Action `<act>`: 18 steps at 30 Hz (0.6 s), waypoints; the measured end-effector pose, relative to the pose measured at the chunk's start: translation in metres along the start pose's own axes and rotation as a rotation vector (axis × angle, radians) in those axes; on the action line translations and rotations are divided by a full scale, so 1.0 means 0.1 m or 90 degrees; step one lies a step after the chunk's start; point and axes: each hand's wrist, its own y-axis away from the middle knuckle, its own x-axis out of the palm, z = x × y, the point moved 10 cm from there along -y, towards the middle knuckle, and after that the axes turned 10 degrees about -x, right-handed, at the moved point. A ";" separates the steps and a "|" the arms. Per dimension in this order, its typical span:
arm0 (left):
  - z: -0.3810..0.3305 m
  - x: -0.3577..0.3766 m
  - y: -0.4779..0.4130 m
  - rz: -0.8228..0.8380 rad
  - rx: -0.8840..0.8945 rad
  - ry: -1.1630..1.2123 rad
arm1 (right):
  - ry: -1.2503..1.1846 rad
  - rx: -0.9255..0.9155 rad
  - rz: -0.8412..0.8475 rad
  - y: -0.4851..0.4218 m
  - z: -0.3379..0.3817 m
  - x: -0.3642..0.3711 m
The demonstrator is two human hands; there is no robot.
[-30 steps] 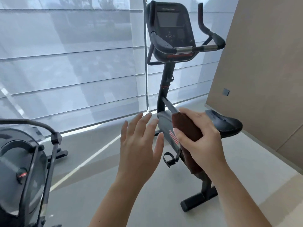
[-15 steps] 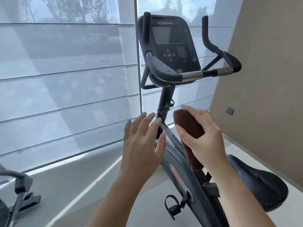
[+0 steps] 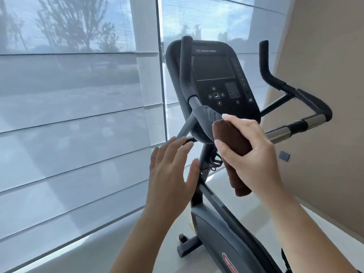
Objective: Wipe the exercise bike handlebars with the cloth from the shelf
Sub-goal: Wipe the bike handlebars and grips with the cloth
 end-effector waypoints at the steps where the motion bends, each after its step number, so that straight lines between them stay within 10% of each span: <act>1: 0.02 -0.02 -0.01 -0.011 0.001 0.029 | 0.001 -0.001 0.008 -0.01 0.01 0.01; 18: 0.96 0.74 -1.67 0.048 -0.170 0.567 | 0.081 -0.022 0.028 -1.51 -0.80 0.96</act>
